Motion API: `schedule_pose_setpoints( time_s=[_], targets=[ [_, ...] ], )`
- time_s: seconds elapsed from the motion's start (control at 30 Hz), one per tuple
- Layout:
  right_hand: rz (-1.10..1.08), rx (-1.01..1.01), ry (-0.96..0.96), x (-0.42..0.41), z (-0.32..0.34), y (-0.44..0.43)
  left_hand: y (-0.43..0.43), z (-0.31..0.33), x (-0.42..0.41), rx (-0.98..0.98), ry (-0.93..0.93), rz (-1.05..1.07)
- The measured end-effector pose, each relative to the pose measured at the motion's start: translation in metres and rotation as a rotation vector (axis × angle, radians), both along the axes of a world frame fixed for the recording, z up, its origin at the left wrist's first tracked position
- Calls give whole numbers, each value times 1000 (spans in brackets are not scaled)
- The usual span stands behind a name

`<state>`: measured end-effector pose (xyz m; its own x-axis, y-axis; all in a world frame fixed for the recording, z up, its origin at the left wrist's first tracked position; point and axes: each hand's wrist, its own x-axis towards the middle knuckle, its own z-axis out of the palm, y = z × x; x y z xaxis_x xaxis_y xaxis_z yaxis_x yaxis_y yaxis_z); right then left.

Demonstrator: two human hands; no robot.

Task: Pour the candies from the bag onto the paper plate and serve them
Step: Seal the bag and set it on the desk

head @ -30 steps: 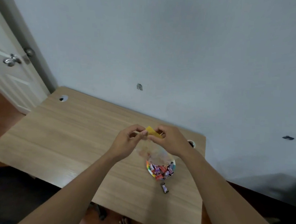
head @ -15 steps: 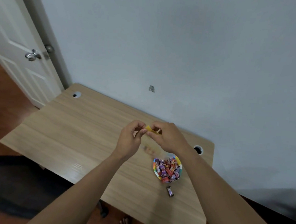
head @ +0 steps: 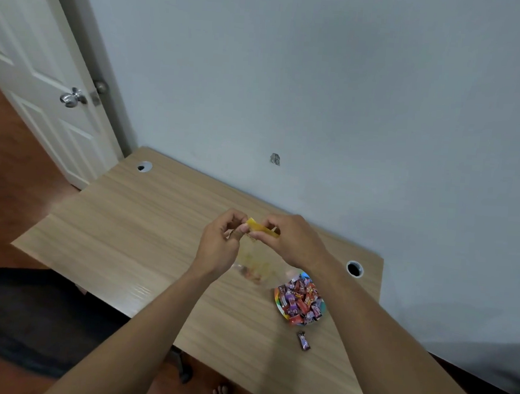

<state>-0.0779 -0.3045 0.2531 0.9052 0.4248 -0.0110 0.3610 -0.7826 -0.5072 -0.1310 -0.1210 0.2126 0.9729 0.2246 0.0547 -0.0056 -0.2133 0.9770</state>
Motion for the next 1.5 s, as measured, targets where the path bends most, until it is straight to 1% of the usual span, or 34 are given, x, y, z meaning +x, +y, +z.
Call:
schedule_pose_setpoints(
  time_s=[0.13, 0.3, 0.43, 0.57, 0.8, 1.0, 1.2, 1.5],
  targets=[
    [24, 0, -40, 2, -3, -3, 8, -1, 2, -100, 10, 31],
    [72, 41, -74, -2, -2, 2, 3, -4, 2, -153, 27, 48],
    [61, -4, -91, 4, -4, -1, 9, -4, 1, -189, 2, -59],
    [57, 20, -104, 6, 2, -2, 16, 1, 3, -170, 34, -169],
    [18, 107, -72, 6, -4, -6, 11, 7, 11, -224, 38, -44],
    [26, 73, -87, 1, -21, -23, 13, -3, 12, -267, 96, 43],
    [33, 41, -107, 0, -28, -35, 20, -12, 17, -402, 180, 167],
    [7, 27, -47, -7, -40, -52, 46, -28, 18, -390, 229, 270]
  ],
)
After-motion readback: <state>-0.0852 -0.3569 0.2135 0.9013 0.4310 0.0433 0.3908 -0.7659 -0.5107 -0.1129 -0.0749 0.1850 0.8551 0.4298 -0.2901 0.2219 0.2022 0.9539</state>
